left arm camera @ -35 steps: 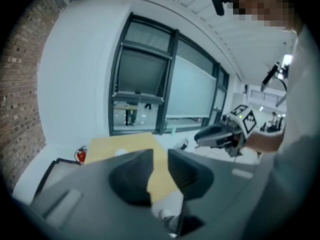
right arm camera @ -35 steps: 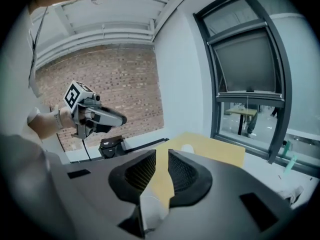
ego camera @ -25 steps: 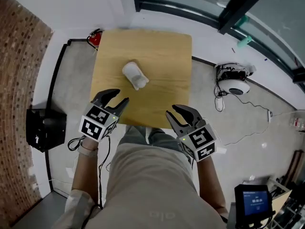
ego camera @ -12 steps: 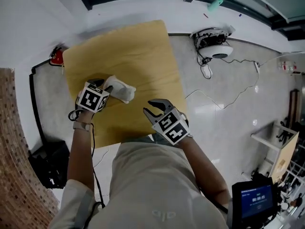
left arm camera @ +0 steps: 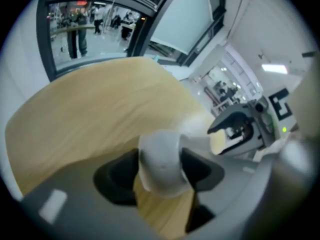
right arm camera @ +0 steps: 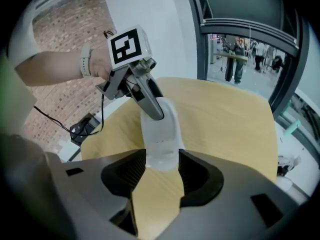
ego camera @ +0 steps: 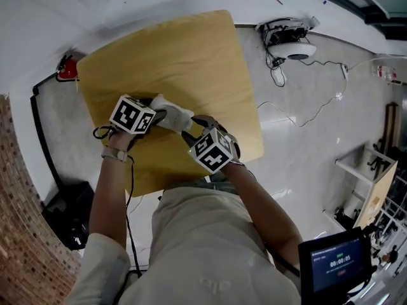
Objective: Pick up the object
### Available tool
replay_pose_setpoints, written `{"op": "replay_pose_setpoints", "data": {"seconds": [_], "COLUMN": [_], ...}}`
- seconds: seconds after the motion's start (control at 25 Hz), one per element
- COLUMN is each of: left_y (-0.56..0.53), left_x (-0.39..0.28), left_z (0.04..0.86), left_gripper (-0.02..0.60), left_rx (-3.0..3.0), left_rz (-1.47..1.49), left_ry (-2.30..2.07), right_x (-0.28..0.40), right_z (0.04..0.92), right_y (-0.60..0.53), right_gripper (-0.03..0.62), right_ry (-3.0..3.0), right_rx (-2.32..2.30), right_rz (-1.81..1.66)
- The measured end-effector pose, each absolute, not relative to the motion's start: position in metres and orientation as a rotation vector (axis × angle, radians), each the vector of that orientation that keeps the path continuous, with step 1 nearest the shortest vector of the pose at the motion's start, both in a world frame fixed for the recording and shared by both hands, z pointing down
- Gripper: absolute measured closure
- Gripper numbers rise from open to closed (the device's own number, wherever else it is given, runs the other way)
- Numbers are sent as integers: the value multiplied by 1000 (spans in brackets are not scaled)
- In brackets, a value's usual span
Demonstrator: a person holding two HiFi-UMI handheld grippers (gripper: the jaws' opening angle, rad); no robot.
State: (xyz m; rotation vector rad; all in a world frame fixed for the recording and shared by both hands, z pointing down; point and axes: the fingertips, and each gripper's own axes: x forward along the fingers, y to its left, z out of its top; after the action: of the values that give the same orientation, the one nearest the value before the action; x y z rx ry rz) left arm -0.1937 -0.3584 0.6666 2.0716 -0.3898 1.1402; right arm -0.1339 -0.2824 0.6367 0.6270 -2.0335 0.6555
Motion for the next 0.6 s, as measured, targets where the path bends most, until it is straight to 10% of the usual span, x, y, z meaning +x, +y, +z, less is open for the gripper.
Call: {"op": "replay_pose_setpoints", "data": {"seconds": [0.6], "left_y": [-353], "left_x": [-184], "left_z": [681], "left_gripper": [245], "left_rx": [2056], "left_rz": [1151], "left_ry": [-331], "right_x": [-150], "right_z": [680], "right_y": [-285], "right_gripper": [306], "right_ry": [-1959], "right_rx": [526], "right_rz": [415]}}
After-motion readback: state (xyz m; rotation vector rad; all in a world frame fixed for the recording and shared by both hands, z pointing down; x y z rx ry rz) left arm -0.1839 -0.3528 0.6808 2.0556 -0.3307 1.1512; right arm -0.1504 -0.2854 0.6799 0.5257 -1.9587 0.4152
